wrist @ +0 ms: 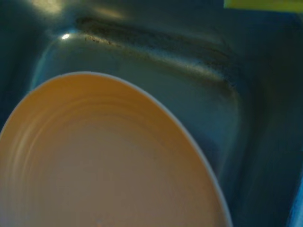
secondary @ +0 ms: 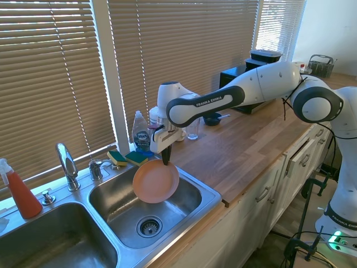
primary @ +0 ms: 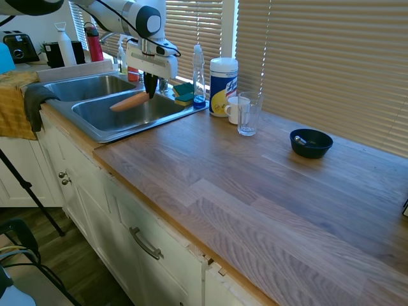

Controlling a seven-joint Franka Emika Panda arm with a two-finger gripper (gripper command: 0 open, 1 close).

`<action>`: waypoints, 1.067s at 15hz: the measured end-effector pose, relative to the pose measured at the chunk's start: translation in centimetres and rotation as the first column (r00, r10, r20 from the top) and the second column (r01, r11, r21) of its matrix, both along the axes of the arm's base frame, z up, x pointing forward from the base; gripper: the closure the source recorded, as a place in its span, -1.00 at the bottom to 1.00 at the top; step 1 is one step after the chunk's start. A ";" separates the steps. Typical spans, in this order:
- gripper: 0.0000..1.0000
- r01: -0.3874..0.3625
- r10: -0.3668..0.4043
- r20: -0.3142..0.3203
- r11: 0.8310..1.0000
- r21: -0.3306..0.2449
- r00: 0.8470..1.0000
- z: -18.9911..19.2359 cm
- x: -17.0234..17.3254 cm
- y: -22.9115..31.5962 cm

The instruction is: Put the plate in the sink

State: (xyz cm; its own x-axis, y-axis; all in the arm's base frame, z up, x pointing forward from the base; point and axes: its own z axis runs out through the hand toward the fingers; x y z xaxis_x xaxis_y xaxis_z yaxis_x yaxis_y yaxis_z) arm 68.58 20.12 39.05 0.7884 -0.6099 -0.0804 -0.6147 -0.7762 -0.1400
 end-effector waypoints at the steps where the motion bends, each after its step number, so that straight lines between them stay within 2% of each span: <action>1: 1.00 -0.015 0.015 -0.001 1.000 0.008 1.000 -0.9 0.3 0.8; 6: 1.00 -0.068 0.069 -0.010 0.997 0.029 0.998 -7.2 2.0 5.4; 14: 1.00 -0.106 0.106 -0.077 0.994 0.002 0.991 -14.0 2.7 9.9; 15: -1.00 -0.106 0.106 -0.085 0.994 0.001 0.991 -14.5 2.8 10.0; 16: -1.00 -0.106 0.106 -0.093 0.994 0.000 0.990 -15.0 3.0 10.1</action>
